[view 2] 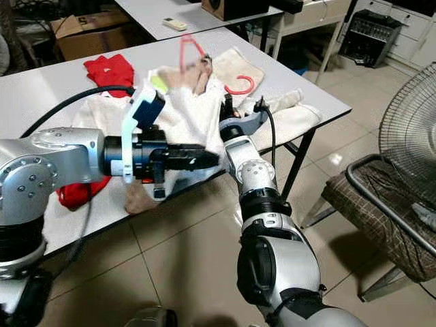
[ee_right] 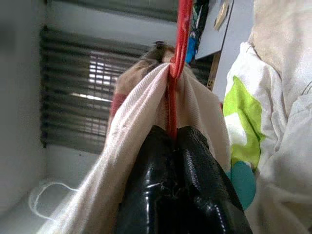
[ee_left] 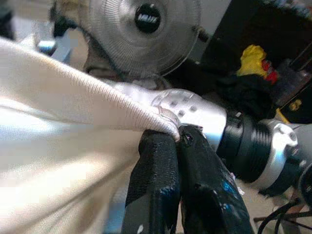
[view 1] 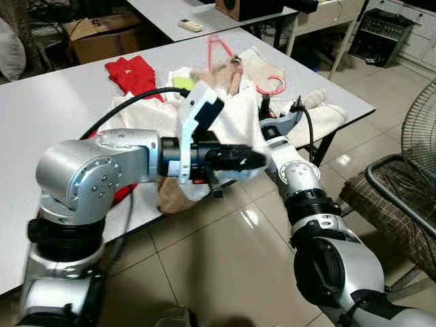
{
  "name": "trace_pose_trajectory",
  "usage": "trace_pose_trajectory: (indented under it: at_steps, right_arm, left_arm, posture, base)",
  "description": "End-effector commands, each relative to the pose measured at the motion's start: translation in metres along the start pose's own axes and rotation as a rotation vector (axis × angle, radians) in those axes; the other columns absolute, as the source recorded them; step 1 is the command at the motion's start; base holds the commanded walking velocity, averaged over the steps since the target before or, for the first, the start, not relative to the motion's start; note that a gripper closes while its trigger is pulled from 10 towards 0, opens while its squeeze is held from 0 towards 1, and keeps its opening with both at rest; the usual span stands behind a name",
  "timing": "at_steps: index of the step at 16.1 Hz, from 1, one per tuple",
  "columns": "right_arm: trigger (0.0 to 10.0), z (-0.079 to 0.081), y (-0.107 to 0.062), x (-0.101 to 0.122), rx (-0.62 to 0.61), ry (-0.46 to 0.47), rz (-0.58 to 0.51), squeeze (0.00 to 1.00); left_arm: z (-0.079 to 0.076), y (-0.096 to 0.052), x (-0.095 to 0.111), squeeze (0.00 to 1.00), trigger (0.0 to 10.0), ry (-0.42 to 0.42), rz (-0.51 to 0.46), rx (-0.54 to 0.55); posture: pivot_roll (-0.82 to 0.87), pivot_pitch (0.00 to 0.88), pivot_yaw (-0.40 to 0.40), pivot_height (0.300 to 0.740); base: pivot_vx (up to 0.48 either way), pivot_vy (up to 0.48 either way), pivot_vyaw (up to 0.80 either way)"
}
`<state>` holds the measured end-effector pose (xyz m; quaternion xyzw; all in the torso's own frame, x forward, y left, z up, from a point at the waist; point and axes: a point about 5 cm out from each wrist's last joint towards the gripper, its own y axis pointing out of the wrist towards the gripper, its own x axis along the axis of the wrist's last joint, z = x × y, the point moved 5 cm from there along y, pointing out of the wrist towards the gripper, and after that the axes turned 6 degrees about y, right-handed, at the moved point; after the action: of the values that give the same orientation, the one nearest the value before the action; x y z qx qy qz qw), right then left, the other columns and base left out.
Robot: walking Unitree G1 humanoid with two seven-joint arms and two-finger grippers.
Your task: Hang hanger
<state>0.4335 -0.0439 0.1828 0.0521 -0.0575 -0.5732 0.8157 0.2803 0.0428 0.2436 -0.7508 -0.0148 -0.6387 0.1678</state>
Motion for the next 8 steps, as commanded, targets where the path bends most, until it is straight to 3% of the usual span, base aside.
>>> trace_pose_trajectory:
  at_steps: [1, 4, 6, 7, 8]
  right_arm:
    - [10.0, 0.033, 0.014, -0.088, 0.081, 0.125, 0.157, 0.00]
    - [10.0, 0.026, 0.008, -0.104, 0.071, -0.017, 0.249, 0.00]
    - [10.0, 0.012, -0.005, -0.115, 0.039, -0.215, 0.348, 0.00]
    - [10.0, 0.008, -0.007, -0.113, 0.028, -0.250, 0.353, 0.00]
    - [10.0, 0.000, -0.016, -0.097, -0.011, -0.339, 0.332, 0.00]
  left_arm:
    - [0.002, 0.002, -0.003, 0.00, 0.0, -0.003, 0.007, 0.023]
    - [0.016, 0.002, 0.022, 0.00, 0.0, 0.017, -0.111, 0.120]
    - [0.036, -0.007, 0.040, 0.00, 0.0, 0.090, -0.150, 0.242]
    - [0.037, -0.009, 0.044, 0.00, 0.0, 0.095, -0.163, 0.253]
    - [0.037, -0.019, 0.063, 0.00, 0.0, 0.118, -0.229, 0.270]
  posture:
    - [0.17, 0.045, 0.034, 0.740]
    - [0.17, 0.044, 0.030, 0.740]
    - [0.17, 0.041, 0.025, 0.740]
    - [0.17, 0.041, 0.026, 0.740]
    - [0.17, 0.038, 0.028, 0.740]
  base:
    - [0.000, 0.000, 0.00]
    - [0.000, 0.000, 0.00]
    - [0.000, 0.000, 0.00]
    - [0.000, 0.000, 0.00]
    - [0.000, 0.000, 0.00]
